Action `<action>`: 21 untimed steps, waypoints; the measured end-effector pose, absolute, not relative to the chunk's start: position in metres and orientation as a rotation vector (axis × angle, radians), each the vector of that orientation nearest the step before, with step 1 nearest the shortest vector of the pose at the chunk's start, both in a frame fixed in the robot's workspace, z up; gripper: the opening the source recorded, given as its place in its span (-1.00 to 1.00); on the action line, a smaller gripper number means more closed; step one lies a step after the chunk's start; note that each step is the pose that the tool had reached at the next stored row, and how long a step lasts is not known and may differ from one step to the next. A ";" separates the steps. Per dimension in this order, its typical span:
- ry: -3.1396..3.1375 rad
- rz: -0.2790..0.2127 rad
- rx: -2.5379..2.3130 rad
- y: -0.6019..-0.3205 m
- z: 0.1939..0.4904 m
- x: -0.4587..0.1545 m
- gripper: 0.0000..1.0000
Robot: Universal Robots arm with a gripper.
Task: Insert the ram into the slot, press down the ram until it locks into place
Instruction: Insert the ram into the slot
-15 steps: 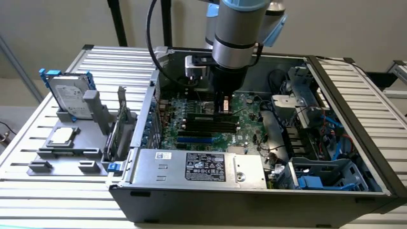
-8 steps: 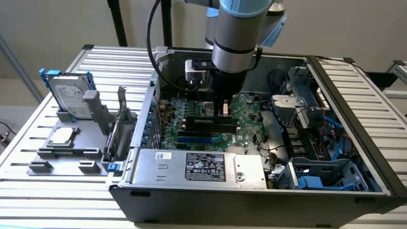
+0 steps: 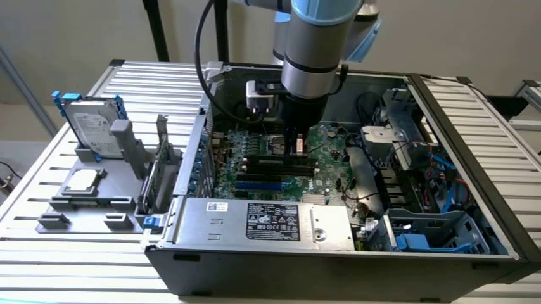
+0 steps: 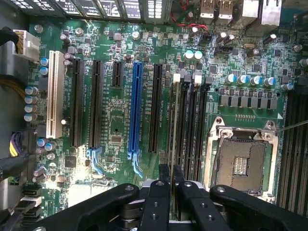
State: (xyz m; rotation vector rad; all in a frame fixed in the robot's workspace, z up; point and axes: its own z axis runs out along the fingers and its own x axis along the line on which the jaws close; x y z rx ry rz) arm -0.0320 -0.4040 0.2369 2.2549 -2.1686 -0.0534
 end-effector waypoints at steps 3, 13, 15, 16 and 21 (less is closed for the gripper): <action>-2.169 -0.052 2.255 -0.404 0.235 -0.032 -0.73; -2.172 -0.046 2.258 -0.403 0.231 -0.034 -0.73; -2.173 -0.044 2.259 -0.402 0.229 -0.034 -0.73; -2.173 -0.043 2.260 -0.402 0.229 -0.034 -0.73; -2.173 -0.041 2.260 -0.402 0.228 -0.035 -0.73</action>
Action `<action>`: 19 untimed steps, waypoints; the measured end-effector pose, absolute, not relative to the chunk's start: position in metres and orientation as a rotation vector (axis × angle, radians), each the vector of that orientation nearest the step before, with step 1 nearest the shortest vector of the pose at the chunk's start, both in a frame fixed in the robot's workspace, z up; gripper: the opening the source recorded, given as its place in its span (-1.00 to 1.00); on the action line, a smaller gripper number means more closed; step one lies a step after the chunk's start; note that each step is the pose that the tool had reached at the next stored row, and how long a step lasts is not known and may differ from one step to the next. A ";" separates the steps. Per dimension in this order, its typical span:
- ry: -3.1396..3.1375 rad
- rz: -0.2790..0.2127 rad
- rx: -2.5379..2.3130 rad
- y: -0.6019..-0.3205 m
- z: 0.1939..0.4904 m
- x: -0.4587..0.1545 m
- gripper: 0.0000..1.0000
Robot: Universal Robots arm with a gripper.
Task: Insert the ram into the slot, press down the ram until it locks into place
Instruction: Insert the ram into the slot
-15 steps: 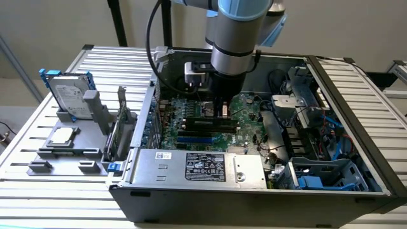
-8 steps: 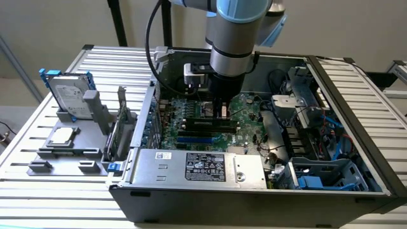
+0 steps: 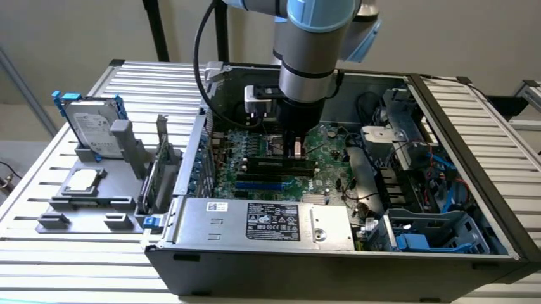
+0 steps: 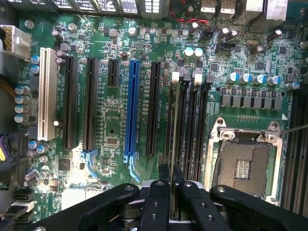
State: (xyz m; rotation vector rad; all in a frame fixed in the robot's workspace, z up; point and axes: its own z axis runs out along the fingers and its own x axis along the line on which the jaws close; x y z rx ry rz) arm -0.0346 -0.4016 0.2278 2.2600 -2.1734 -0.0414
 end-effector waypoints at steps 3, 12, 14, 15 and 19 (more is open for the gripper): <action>-2.174 -0.040 2.260 -0.402 0.227 -0.035 -0.73; -2.176 -0.037 2.260 -0.401 0.226 -0.036 -0.73; -2.177 -0.036 2.259 -0.401 0.226 -0.036 -0.73; -2.178 -0.036 2.258 -0.401 0.225 -0.036 -0.73; -2.183 -0.036 2.253 -0.401 0.225 -0.036 -0.73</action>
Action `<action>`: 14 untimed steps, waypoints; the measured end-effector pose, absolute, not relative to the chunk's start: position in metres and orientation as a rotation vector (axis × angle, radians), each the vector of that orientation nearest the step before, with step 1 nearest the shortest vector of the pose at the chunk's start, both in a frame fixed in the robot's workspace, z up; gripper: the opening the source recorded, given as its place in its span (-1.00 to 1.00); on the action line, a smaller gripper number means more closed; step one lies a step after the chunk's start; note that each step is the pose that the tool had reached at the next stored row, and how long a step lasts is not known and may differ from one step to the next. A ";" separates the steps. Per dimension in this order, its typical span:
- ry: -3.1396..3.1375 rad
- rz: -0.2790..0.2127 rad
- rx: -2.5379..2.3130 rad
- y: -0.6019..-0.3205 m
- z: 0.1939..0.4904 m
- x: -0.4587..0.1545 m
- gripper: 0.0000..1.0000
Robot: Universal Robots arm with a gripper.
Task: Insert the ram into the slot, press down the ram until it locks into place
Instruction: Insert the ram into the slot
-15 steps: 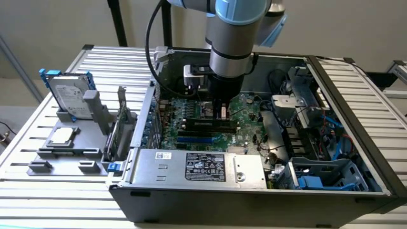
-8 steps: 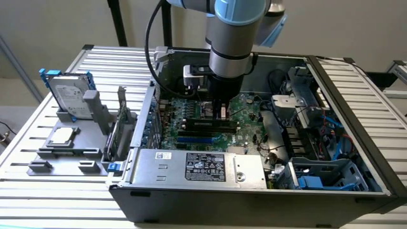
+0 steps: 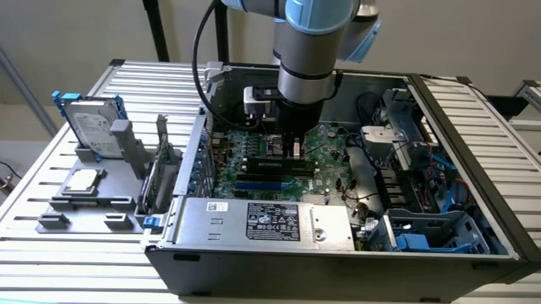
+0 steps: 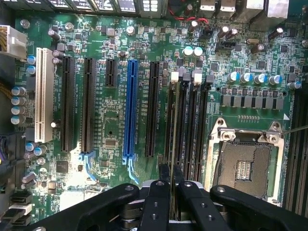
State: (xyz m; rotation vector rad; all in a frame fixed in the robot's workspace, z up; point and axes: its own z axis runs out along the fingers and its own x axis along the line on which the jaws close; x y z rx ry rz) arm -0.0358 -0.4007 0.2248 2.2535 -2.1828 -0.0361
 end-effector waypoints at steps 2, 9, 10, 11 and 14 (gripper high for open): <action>-2.183 -0.036 2.253 -0.401 0.225 -0.036 -0.73; -2.184 -0.035 2.252 -0.401 0.223 -0.036 -0.73; -2.184 -0.035 2.252 -0.401 0.223 -0.036 -0.73; -2.184 -0.035 2.252 -0.401 0.222 -0.036 -0.73; -2.184 -0.035 2.252 -0.401 0.222 -0.036 -0.73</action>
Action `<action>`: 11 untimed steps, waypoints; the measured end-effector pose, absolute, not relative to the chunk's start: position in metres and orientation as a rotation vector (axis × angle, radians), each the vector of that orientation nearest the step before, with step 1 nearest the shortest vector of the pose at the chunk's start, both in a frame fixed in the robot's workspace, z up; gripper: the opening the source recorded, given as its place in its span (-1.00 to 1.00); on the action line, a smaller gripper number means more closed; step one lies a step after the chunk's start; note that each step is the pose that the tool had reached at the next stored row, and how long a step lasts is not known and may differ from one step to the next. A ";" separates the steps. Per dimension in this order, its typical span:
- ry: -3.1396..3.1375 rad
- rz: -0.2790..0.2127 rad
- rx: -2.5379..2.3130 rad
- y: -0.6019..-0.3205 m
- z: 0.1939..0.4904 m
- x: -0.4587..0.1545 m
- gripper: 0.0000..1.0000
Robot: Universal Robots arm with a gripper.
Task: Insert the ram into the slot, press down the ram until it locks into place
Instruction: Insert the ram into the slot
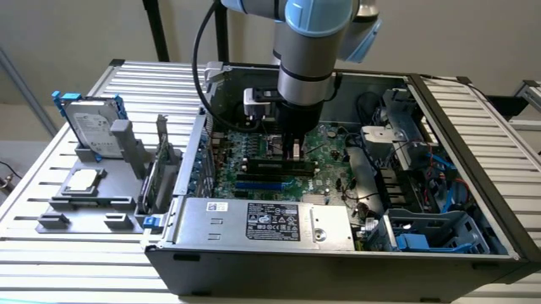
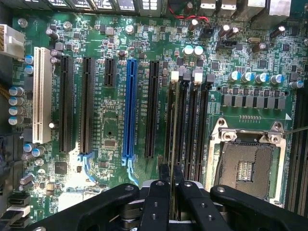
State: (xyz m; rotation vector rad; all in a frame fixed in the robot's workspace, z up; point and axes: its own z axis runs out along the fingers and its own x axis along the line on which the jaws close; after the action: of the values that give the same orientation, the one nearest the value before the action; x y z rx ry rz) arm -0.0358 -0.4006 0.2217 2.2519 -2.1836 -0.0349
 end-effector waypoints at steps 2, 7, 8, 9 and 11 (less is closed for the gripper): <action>-2.184 -0.035 2.252 -0.401 0.221 -0.036 -0.73; -2.183 -0.034 2.252 -0.401 0.220 -0.036 -0.73; -2.183 -0.035 2.252 -0.401 0.220 -0.036 -0.73; -2.183 -0.034 2.252 -0.401 0.220 -0.036 -0.69; -2.184 -0.035 2.252 -0.400 0.221 -0.036 -0.69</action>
State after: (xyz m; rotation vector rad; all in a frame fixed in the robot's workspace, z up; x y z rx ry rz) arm -0.0358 -0.4005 0.2212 2.2519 -2.1837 -0.0347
